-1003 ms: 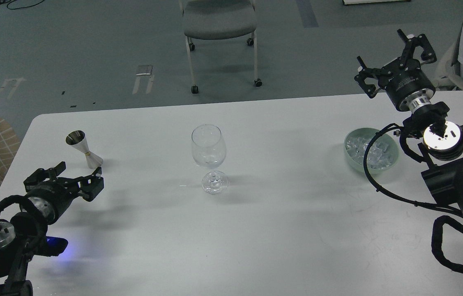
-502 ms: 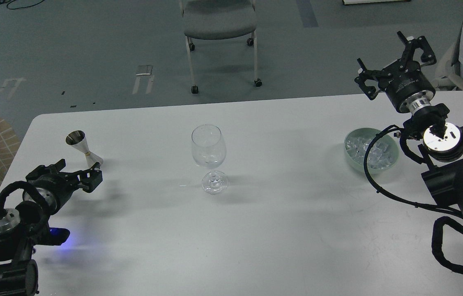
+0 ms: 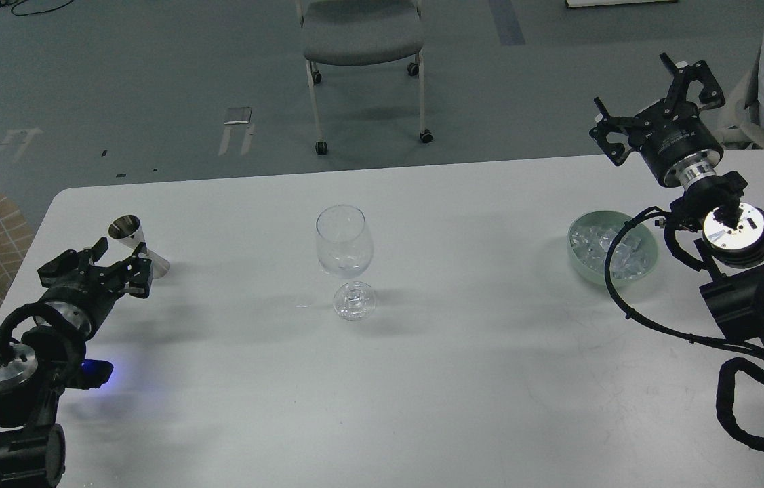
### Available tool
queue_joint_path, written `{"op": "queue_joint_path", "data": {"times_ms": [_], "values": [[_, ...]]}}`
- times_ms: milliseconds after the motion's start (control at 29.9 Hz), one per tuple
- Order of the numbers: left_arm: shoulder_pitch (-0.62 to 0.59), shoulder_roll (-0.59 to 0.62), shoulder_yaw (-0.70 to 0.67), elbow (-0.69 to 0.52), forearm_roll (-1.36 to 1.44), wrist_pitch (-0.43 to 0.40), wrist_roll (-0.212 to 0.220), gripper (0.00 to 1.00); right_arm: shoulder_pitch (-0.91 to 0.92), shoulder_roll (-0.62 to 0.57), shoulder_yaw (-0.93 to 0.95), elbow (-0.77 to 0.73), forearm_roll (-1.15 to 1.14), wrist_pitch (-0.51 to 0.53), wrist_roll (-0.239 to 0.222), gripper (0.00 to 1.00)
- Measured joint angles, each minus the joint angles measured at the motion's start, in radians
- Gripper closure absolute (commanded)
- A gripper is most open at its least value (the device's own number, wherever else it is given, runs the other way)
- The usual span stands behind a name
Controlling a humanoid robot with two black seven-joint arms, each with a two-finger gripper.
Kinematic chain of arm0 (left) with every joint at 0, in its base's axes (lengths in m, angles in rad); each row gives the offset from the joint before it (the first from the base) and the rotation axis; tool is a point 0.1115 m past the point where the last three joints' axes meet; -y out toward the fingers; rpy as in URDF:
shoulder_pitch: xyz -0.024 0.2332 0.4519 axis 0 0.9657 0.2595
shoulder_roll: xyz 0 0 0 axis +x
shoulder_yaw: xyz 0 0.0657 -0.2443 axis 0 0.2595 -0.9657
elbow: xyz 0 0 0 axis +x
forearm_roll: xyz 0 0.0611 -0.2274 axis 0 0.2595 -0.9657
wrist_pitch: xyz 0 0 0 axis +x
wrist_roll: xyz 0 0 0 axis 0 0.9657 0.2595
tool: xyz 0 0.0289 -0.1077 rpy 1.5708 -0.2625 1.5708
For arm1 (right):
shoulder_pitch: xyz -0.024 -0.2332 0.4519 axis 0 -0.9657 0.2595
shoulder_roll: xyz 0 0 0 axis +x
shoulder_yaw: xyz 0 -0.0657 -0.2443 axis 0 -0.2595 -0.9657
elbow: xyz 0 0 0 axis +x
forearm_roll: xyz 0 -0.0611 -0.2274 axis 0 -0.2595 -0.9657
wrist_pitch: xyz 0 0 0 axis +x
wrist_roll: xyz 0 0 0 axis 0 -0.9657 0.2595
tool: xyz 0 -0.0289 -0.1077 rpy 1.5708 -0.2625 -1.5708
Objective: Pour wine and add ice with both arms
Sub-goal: 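Close the left gripper around the silver jigger, then lift the silver jigger with the left gripper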
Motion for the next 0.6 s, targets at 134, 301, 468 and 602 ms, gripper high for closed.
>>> {"op": "queue_joint_path", "data": {"times_ms": [134,301,468,602], "values": [[-0.01,-0.007,0.019,0.028,-0.001,0.017,-0.004,0.27,0.0,-0.001,0.0,-0.001,0.0,0.0,0.0,0.0],[-0.015,-0.011,0.021,0.049,-0.002,0.079,-0.004,0.24,0.001,-0.001,0.0,-0.001,0.0,0.0,0.0,0.0],[-0.023,-0.008,0.018,0.053,-0.003,0.097,-0.004,0.24,-0.004,-0.002,0.001,-0.002,0.0,-0.001,0.0,0.0],[-0.039,-0.008,0.018,0.068,-0.003,0.098,-0.003,0.26,-0.006,-0.002,0.001,-0.002,0.0,-0.001,0.0,0.0]]}}
